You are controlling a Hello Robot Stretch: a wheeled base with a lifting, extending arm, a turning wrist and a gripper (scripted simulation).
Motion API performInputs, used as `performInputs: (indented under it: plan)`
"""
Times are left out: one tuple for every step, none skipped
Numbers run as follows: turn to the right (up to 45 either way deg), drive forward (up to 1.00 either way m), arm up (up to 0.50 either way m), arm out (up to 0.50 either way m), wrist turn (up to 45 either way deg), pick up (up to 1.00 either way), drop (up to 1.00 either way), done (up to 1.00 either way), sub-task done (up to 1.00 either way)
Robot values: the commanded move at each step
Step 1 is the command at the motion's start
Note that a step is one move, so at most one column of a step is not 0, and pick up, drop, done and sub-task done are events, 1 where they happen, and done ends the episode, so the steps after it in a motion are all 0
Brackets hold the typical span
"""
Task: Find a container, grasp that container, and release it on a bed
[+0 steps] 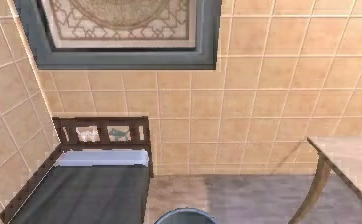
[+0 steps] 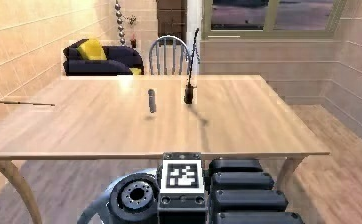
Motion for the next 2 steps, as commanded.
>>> performInputs:
  plan:
    - [3.0, 0.0, 0.0, 0.0, 0.0, 0.0, 0.0, 0.0, 0.0]
    - [0.0, 0.65, 0.0, 0.0, 0.0, 0.0, 0.0, 0.0, 0.0]
